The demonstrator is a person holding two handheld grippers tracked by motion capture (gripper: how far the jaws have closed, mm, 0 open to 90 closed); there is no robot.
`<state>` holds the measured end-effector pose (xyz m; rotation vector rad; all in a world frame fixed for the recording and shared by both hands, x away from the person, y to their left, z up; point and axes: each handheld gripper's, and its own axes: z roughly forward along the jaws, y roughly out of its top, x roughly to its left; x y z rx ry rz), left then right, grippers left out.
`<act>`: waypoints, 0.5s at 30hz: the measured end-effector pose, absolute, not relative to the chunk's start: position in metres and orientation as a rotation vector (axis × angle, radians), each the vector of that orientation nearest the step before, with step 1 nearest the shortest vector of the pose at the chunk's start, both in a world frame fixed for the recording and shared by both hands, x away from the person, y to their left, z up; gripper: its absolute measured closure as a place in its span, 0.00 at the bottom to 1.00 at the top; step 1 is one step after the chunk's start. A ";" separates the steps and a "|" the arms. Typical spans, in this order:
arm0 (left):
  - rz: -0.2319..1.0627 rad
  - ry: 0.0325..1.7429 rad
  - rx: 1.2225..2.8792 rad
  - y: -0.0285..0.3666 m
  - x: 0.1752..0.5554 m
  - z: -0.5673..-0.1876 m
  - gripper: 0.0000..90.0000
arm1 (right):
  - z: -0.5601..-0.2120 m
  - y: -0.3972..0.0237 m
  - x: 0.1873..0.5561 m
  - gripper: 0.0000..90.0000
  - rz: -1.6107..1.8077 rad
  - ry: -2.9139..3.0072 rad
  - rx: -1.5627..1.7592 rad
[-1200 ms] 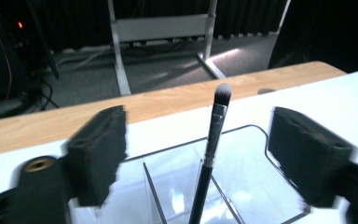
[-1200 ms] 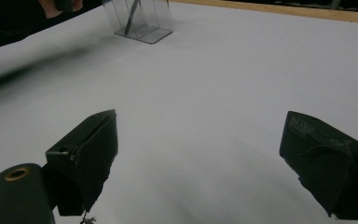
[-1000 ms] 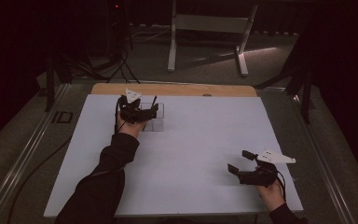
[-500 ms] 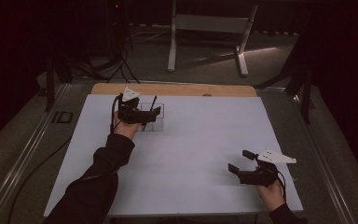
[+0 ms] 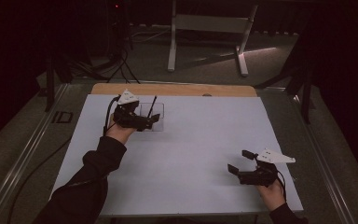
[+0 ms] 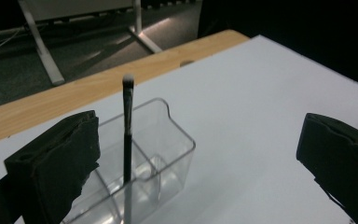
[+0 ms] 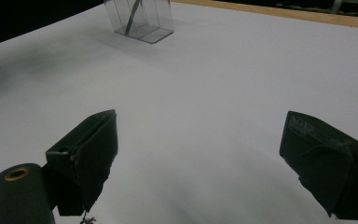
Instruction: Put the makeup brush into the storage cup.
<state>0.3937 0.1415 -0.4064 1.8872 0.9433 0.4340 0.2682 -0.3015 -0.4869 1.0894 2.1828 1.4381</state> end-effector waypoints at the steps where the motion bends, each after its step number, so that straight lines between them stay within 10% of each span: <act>1: 0.434 0.943 1.887 0.141 0.394 -0.406 0.01 | -0.487 -0.302 0.268 0.13 1.438 2.183 1.089; 15: 0.340 0.839 1.913 0.158 0.371 -0.409 0.01 | -0.486 -0.305 0.268 0.15 1.434 2.160 1.090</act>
